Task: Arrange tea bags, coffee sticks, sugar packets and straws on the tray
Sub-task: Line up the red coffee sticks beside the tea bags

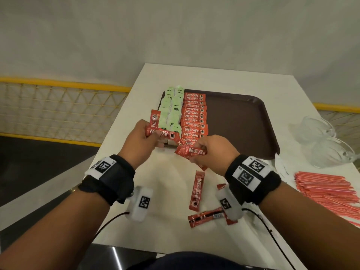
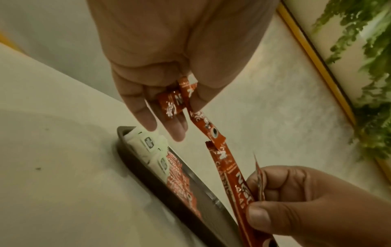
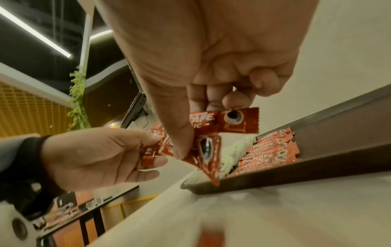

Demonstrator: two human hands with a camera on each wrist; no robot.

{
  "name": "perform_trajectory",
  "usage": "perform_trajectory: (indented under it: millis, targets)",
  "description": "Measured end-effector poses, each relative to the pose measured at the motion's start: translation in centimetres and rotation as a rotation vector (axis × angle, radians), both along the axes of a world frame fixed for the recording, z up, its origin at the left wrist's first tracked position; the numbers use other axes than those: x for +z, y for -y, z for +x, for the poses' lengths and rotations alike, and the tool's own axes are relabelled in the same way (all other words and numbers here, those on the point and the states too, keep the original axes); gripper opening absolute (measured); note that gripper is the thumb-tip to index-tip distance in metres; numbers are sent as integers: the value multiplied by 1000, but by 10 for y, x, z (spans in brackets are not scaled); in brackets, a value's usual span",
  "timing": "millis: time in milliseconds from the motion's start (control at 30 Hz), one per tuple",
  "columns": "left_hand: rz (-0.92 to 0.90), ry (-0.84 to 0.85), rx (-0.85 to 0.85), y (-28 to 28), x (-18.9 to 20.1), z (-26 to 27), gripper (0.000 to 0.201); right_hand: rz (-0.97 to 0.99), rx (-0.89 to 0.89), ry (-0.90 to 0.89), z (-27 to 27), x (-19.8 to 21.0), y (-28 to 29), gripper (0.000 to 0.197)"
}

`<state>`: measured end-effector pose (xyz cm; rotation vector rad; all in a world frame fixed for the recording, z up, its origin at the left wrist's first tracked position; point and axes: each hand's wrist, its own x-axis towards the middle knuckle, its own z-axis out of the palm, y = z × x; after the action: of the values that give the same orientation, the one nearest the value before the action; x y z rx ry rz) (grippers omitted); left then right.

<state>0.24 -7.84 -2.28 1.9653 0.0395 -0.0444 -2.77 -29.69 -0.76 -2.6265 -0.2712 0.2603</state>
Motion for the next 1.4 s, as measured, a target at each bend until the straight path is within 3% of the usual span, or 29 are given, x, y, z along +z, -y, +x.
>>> perform_trajectory:
  millis: [267,600,767,900,1000,1167,1267,1400]
  targets:
    - [-384,-42,93,26,3,13,7,316,-51,-48,14,14,8,25]
    - [-416,44,251,30,19,42,7,515,-113,50,32,40,-5,29]
    - [-498,-11,68,39,25,36,10,599,-105,-13,42,41,-14,23]
    - [-618,-18,27,46,29,35,12,610,-168,-68,63,35,-15,28]
    - [-619,-44,-11,48,30,41,26,528,-179,-75,77,32,-14,35]
    - [-395,50,-71,49,24,56,64,371,-118,-77,99,34,-14,38]
    - [-401,86,-21,51,25,68,49,356,-114,-66,109,39,-14,41]
    - [-457,116,36,48,31,88,40,416,-145,-36,117,44,-2,25]
